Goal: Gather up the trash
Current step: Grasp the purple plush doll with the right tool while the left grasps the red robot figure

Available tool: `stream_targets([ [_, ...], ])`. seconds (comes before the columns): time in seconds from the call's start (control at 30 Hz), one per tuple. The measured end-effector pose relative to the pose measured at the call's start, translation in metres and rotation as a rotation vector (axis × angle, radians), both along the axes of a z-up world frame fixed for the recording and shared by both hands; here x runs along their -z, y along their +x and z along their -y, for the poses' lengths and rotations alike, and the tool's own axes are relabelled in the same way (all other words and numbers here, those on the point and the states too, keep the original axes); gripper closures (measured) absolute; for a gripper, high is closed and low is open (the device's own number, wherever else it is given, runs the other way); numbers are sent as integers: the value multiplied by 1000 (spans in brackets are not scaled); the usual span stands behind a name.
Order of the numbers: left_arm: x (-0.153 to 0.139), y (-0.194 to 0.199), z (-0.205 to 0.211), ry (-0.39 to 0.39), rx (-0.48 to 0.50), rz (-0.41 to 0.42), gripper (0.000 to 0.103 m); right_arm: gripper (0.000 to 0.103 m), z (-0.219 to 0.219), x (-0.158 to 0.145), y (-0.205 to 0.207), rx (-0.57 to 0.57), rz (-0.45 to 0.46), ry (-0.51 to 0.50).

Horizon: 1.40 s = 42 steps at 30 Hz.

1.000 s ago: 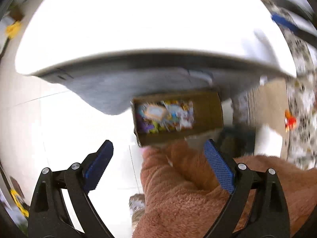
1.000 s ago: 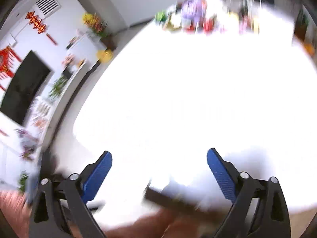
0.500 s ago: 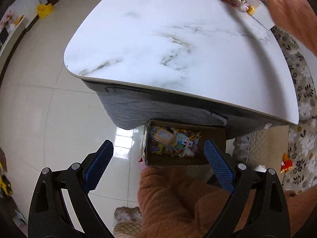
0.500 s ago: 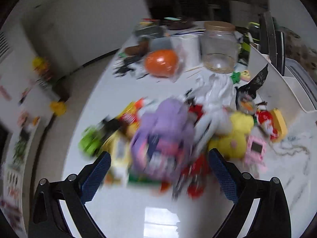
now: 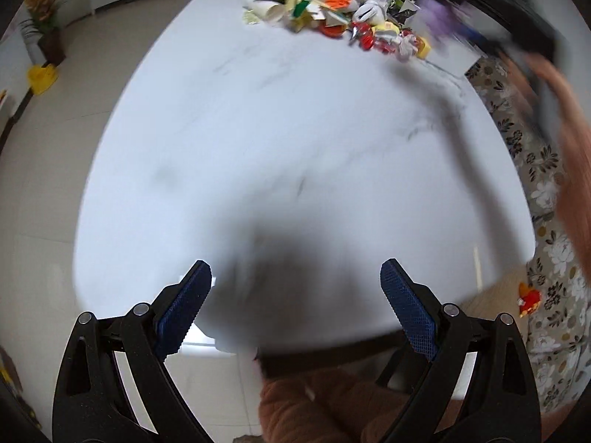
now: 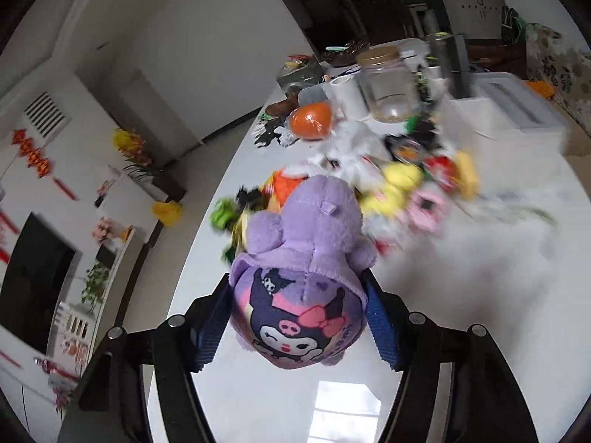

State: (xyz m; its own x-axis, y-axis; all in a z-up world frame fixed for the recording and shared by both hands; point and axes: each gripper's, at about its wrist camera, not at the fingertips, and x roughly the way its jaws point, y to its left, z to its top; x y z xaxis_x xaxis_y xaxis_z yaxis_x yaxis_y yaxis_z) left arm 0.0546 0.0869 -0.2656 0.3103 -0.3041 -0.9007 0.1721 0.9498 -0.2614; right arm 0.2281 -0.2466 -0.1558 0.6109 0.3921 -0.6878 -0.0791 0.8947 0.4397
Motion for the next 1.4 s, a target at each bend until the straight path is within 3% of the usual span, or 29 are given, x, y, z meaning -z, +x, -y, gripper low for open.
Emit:
stream_targets([
  [0.07, -1, 38, 21, -72, 9, -6, 12, 37, 18, -6, -41, 7, 11, -2],
  [0.13, -6, 66, 45, -73, 23, 28, 12, 37, 40, -9, -92, 45, 13, 5],
  [0.2, -8, 103, 86, 19, 43, 80, 12, 37, 55, -10, -131, 90, 14, -3],
  [0.33, 0, 183, 164, 29, 124, 62, 12, 37, 81, -3, -189, 168, -4, -28],
  [0.43, 4, 243, 216, 129, 83, 71, 12, 37, 92, 4, -207, 177, -31, -9],
  [0.6, 25, 314, 222, 117, -74, -26, 12, 37, 104, 14, -228, 186, -63, 16],
  [0.73, 56, 353, 226, 149, -85, -102, 15, 36, 116, 17, -247, 201, -65, 28],
  [0.8, 57, 359, 226, 173, -89, -81, 17, 36, 122, 19, -253, 209, -74, 41],
  [0.87, 54, 357, 226, 195, -72, -58, 45, 36, 128, 24, -255, 216, -86, 52],
  [0.97, 51, 350, 208, 82, -68, -91, 45, 36, 132, 27, -258, 218, -87, 63],
  [1.03, 46, 339, 201, 82, -54, -85, 46, 36, 131, 28, -254, 213, -87, 76],
  [1.13, 21, 306, 184, 22, -28, -32, 52, 36, 126, 26, -243, 187, -77, 96],
  [1.17, 14, 295, 179, 15, -16, -20, 74, 36, 123, 25, -241, 177, -71, 93],
  [1.4, -4, 200, 131, -79, 58, -35, 76, 36, 96, 15, -221, 102, -45, 103],
])
